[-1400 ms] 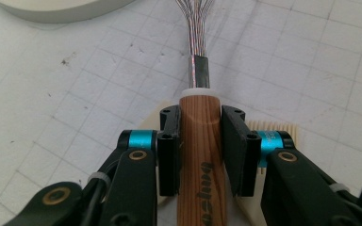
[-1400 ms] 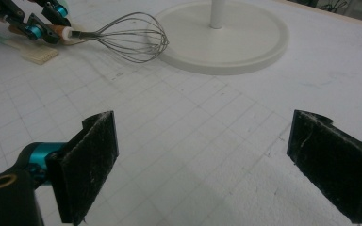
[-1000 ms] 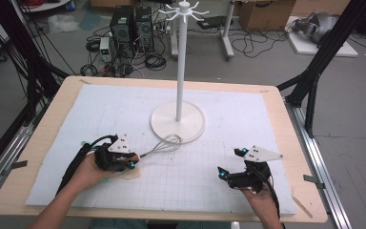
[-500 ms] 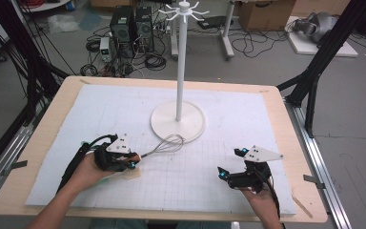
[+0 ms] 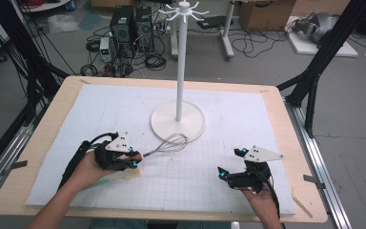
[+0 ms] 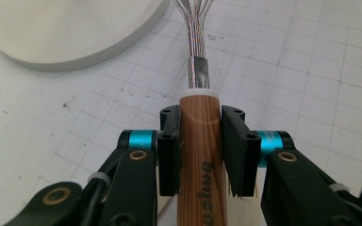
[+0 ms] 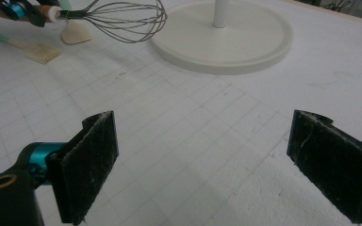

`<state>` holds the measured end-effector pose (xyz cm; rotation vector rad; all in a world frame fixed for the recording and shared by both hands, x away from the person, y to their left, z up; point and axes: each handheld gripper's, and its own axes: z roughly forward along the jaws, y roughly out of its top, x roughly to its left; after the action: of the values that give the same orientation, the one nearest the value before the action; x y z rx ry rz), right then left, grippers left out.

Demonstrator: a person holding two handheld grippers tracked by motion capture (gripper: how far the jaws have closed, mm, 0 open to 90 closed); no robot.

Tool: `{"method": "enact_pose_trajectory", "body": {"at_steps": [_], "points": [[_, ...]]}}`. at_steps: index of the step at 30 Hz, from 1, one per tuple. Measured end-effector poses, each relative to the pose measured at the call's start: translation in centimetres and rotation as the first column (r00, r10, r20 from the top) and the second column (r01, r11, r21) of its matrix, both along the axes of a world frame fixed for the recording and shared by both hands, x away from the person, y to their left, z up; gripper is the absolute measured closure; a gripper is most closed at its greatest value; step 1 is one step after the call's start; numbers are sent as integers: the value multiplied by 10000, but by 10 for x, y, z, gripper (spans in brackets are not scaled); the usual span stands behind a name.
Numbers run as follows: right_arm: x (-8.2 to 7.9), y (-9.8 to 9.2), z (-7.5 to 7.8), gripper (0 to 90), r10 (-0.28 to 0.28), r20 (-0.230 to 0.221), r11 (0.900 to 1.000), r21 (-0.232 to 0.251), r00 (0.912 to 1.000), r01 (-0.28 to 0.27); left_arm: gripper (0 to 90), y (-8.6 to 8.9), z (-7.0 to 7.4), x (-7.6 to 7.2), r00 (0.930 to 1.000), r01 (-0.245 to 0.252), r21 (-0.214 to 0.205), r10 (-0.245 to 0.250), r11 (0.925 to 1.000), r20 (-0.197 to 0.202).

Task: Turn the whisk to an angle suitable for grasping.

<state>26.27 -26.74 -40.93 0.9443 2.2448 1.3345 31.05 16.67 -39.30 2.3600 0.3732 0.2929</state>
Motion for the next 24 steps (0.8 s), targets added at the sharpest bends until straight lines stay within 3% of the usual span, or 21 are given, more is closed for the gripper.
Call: {"method": "enact_pose_trajectory", "body": {"at_steps": [11,24], "points": [[4,3,1,81,39,51,9999,137,10000,-40,691,1,9,4,9999,43,-395,-47,9992,-112],[4,4,1,81,190,70,9997,160,9998,-191,691,-4,21,0,9996,239,-290,-236,9993,129]]}}
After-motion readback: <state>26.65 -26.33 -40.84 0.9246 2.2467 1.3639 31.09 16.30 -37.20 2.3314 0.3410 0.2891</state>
